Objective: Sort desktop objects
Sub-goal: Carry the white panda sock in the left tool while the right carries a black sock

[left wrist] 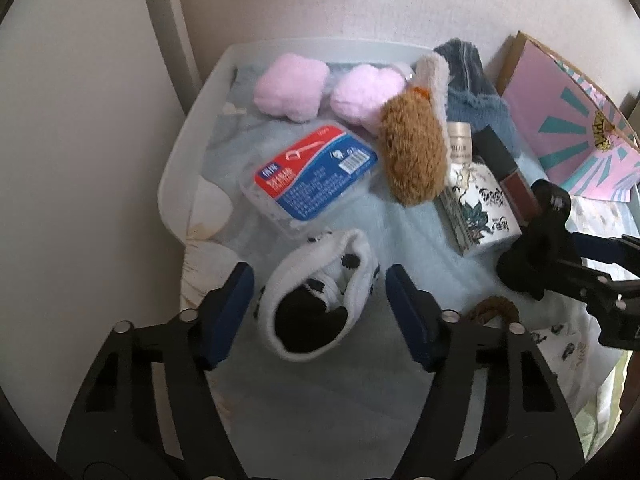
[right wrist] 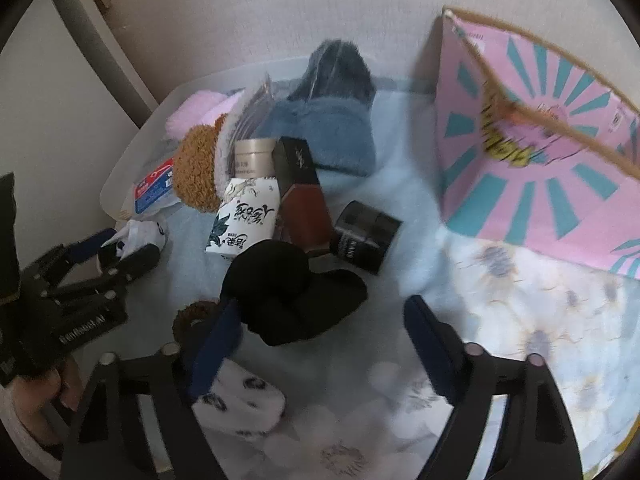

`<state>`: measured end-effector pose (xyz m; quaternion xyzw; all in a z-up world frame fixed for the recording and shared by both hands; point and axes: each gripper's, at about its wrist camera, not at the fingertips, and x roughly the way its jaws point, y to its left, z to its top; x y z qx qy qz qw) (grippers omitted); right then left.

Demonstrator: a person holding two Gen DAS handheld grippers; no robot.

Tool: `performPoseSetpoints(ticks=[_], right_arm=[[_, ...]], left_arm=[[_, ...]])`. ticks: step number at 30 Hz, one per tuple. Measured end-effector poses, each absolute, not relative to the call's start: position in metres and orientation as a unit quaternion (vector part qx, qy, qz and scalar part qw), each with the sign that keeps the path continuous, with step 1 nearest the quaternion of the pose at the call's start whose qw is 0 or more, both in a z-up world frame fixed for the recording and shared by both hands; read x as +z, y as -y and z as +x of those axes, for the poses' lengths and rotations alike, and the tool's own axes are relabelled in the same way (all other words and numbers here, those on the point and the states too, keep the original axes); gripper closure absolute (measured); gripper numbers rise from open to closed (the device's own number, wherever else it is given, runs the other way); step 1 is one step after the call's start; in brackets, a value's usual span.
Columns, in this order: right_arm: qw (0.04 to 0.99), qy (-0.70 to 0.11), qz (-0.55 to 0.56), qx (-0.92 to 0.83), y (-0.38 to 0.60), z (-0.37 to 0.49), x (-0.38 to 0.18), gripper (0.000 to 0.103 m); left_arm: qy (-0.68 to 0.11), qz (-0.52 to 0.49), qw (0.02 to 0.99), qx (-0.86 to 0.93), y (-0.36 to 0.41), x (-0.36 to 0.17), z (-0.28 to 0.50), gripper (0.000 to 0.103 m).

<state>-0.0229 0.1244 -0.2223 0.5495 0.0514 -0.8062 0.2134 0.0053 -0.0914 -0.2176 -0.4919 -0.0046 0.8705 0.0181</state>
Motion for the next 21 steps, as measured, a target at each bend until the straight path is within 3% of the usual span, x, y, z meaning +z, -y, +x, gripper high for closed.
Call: performPoseSetpoints(ticks=[4,8,11,21], right_arm=[[0.223,-0.039,0.55,-0.804,-0.122,-0.024,-0.225,0.045],[0.235,-0.038,0.551,-0.8,-0.121,-0.02,-0.225,0.074],[0.243,-0.036,0.549,-0.799,-0.122,-0.015,-0.224,0.087],[0.26,-0.04,0.531,-0.806,-0.148,-0.008,-0.193,0.091]], left_arm=[[0.001,-0.493,0.023,0.869,0.091,-0.22,0.006,0.054],[0.008,-0.49,0.026,0.871,0.091,-0.219,0.009,0.062],[0.01,-0.491,0.029,0.871,0.088,-0.218,0.01,0.066],[0.021,-0.494,0.035,0.869,0.075,-0.182,0.019,0.067]])
